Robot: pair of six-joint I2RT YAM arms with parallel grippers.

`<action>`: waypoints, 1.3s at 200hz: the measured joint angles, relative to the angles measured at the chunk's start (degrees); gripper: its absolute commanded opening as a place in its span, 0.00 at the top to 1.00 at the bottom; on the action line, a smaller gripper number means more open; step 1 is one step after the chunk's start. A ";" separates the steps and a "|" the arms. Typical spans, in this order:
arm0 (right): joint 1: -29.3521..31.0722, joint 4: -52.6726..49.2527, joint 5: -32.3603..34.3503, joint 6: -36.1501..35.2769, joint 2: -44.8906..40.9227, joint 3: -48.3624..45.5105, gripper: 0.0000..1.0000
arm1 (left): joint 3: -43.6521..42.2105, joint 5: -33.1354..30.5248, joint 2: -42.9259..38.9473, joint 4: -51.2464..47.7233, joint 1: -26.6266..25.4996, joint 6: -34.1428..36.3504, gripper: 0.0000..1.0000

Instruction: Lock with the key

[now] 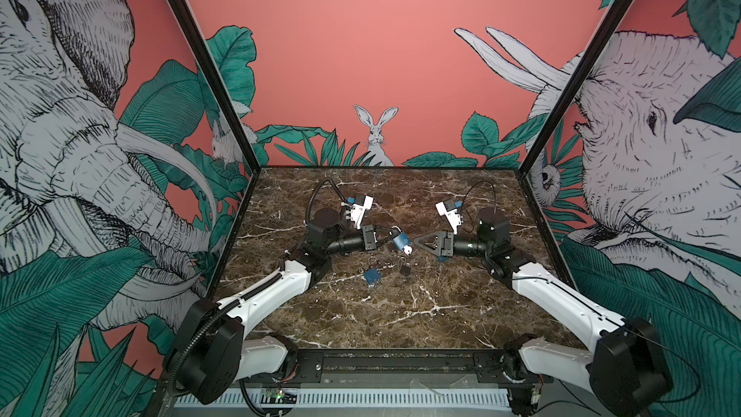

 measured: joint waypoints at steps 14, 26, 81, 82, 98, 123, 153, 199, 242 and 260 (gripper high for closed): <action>0.70 0.11 0.26 0.24 0.00 -0.13 0.57 | 0.15 0.02 0.02 0.33 0.00 -0.39 1.00; 1.40 0.70 0.39 0.42 0.00 -0.13 0.57 | 0.42 -0.02 0.02 0.48 0.00 -0.74 1.00; 4.20 3.02 0.63 0.94 0.94 0.02 0.68 | 0.57 -0.90 0.17 1.25 0.00 -1.40 1.00; 4.26 3.04 0.63 1.05 1.01 0.02 0.69 | 0.57 -0.92 0.20 1.33 0.00 -1.42 1.00; 4.70 3.30 0.61 1.29 1.62 0.07 0.73 | 0.59 -1.16 0.46 1.70 0.00 -1.53 1.00; 5.20 3.89 0.70 1.88 2.23 0.11 0.89 | 0.59 -1.68 0.63 1.90 0.00 -1.90 1.00; 5.20 4.00 1.44 2.36 2.43 0.11 1.00 | 0.63 -1.97 0.63 2.51 0.31 -2.16 1.00; 5.25 5.62 2.25 2.93 2.43 0.09 1.00 | 0.22 -2.05 0.61 5.16 2.21 -4.39 1.00; 5.25 5.97 2.12 3.76 1.60 -2.27 1.00 | -0.92 -3.10 0.57 11.04 9.53 -9.18 1.00; 5.25 5.16 2.27 3.67 0.81 -3.15 1.00 | -0.92 -3.32 0.57 11.87 11.06 -9.86 1.00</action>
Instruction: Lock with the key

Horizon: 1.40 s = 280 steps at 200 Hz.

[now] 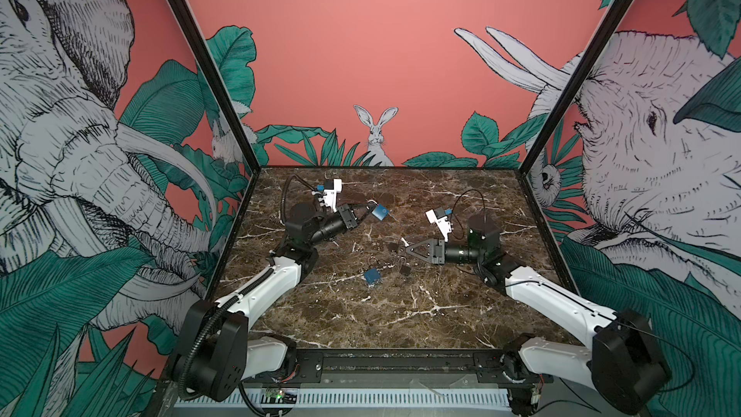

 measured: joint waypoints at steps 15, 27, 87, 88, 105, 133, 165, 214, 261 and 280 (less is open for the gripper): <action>-0.02 -2.38 1.01 -1.31 -1.18 0.00 1.00 | 0.02 0.52 -0.02 -0.42 0.04 0.26 1.00; -0.15 -5.11 2.32 -2.64 -2.49 0.04 1.00 | 0.02 1.09 -0.17 -1.73 0.04 1.11 1.00; -7.32 -22.10 9.81 -9.42 -8.59 0.81 1.00 | 1.16 1.77 -2.14 -16.33 -3.54 10.54 1.00; -7.48 -22.34 9.90 -9.49 -8.66 0.81 1.00 | 1.20 1.75 -2.14 -16.52 -3.72 10.69 1.00; -11.08 -27.34 11.72 -10.47 -10.45 0.79 1.00 | 2.08 1.03 -1.70 -20.33 -7.76 13.70 1.00; -17.33 -33.90 13.84 -11.52 -14.71 0.52 1.00 | 4.44 0.09 2.19 -23.37 -13.66 16.83 1.00; -23.10 -40.89 15.96 -12.72 -19.89 -0.22 1.00 | 7.04 -1.92 9.33 -25.14 -17.51 18.82 1.00; -26.67 -48.35 17.75 -13.51 -24.92 -0.90 1.00 | 17.25 -5.55 23.12 -28.81 -25.33 20.98 1.00; -27.08 -51.17 18.40 -13.70 -26.84 -0.92 1.00 | 25.49 -5.31 37.77 -26.97 -29.42 17.62 1.00; -27.08 -52.00 18.64 -14.08 -26.84 -0.92 1.00 | 28.11 -5.35 41.72 -26.77 -30.47 16.26 1.00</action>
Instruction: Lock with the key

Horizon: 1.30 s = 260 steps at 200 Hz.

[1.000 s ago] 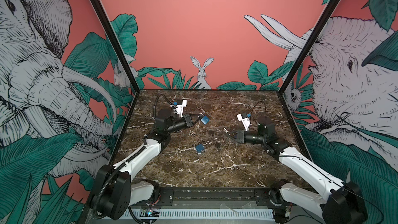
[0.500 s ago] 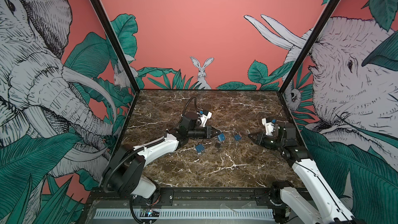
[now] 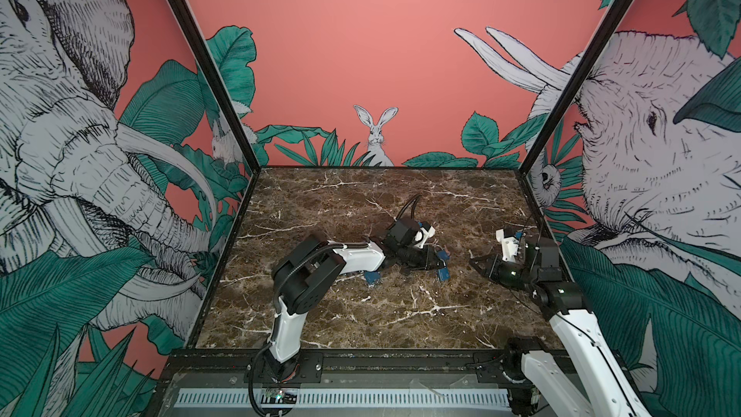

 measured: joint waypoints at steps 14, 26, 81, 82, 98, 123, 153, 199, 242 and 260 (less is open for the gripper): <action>0.00 -0.81 0.20 -0.42 -0.04 0.00 1.00 | 1.31 0.00 1.73 0.20 -0.79 -1.01 1.00; 0.00 -1.27 0.31 -0.72 -0.11 0.00 1.00 | 1.99 0.04 2.69 0.55 -1.29 -1.81 1.00; 0.00 -1.55 0.33 -1.05 0.13 -1.11 1.00 | 3.61 0.26 5.90 2.25 -2.56 -5.33 1.00; 0.00 -1.55 0.33 -1.05 0.15 -1.11 1.00 | 3.63 0.26 5.95 2.25 -2.58 -5.35 1.00; 0.00 -1.60 0.28 -1.07 0.61 -1.53 1.00 | 4.11 0.00 6.82 2.27 -2.69 -6.14 1.00; 0.00 -1.42 0.26 -1.07 1.11 -1.53 1.00 | 4.33 -0.63 7.37 2.27 -3.17 -7.04 1.00; -0.02 -1.11 0.26 -1.14 1.38 -1.53 1.00 | 4.87 -2.43 7.72 1.90 -3.78 -7.48 1.00; -0.02 -0.92 0.31 -1.73 2.12 -1.53 1.00 | 5.18 -4.48 8.70 1.25 -3.91 -8.22 1.00; 0.00 -0.79 0.85 -2.25 2.25 -1.60 1.00 | 5.18 -5.27 8.81 1.29 -3.91 -9.14 0.83; 0.00 -0.50 1.22 -2.25 2.03 -2.49 1.00 | 5.18 -5.66 8.81 1.20 -3.91 -9.20 0.78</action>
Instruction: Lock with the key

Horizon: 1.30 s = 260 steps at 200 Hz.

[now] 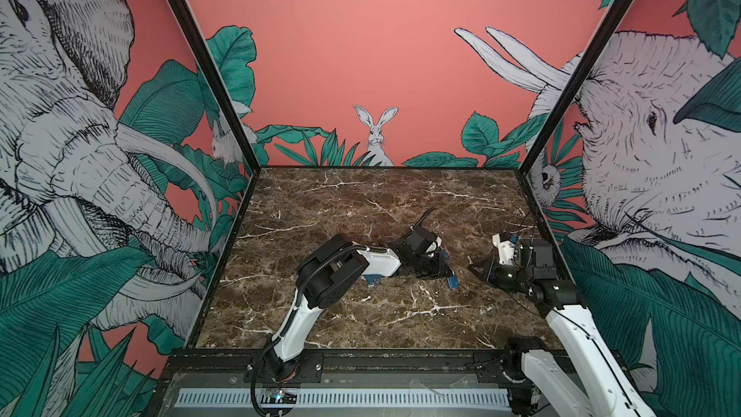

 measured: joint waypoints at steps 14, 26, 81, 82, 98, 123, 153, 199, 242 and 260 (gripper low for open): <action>-0.02 0.09 0.09 0.02 -0.04 -1.01 1.00 | 0.00 -0.48 0.00 0.00 0.00 -0.11 0.74; -0.02 0.17 0.17 0.02 -0.04 -1.70 1.00 | -0.02 -1.11 0.00 -0.02 0.00 -0.17 0.72; -0.02 2.10 1.14 0.17 0.81 -5.18 1.00 | -0.83 -3.98 -0.42 -1.29 0.00 0.48 0.70; -0.02 2.23 1.16 0.24 0.85 -5.31 1.00 | -0.83 -4.04 -0.46 -1.33 0.00 0.50 0.70; -0.02 3.39 1.27 0.55 1.38 -6.73 1.00 | -1.20 -4.72 -1.27 -2.10 0.00 0.98 0.70; 0.00 5.51 1.40 1.25 2.47 -8.79 1.00 | -1.68 -5.49 -3.04 -3.39 0.00 1.84 0.70; 0.00 7.61 1.99 1.53 3.78 -10.25 1.00 | -2.99 -6.75 -6.69 -5.20 0.02 2.99 0.69; 0.02 12.26 3.17 1.95 7.39 -12.24 1.00 | -4.59 -9.40 -12.70 -7.61 0.13 5.46 0.69; 0.70 17.46 3.21 2.51 13.55 -12.74 1.00 | -5.11 -10.40 -14.16 -7.74 0.52 6.14 0.69; 1.07 19.50 3.19 2.64 16.06 -12.74 1.00 | -5.88 -10.40 -14.16 -7.74 0.68 6.14 0.69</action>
